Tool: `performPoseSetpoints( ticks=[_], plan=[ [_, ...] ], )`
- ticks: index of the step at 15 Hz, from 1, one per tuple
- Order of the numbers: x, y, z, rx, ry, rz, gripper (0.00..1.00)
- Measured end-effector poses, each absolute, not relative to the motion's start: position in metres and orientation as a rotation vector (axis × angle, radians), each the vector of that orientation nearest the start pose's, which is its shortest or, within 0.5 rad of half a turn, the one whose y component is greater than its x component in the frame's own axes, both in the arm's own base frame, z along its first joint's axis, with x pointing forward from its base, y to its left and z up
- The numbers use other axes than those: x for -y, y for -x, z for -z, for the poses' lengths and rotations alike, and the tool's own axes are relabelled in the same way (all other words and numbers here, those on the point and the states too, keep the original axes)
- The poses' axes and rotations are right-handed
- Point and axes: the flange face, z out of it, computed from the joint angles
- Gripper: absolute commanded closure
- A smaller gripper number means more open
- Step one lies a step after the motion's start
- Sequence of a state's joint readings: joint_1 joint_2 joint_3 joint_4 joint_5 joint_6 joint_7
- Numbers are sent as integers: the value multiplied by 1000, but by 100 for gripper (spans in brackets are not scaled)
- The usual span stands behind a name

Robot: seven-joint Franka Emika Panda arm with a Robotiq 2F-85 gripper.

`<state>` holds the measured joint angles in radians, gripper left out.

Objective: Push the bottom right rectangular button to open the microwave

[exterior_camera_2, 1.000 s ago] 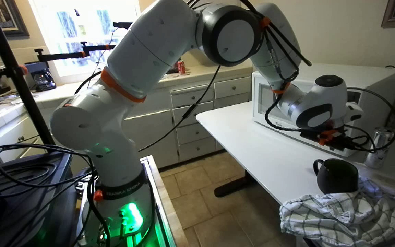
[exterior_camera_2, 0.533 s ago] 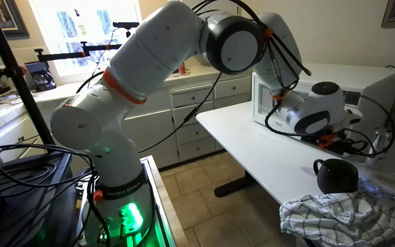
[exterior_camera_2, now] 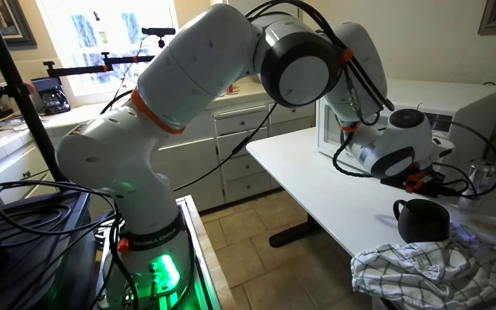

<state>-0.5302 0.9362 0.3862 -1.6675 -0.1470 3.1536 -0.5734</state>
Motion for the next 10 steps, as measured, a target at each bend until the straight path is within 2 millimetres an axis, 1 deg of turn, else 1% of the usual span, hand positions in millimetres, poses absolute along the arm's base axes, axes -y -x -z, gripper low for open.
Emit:
performPoseSetpoints(
  ticks=[5, 10],
  plan=[
    [134, -694, -162, 691, 2926, 1053, 100],
    [132, -695, -161, 850, 2929, 1059, 100]
  ],
)
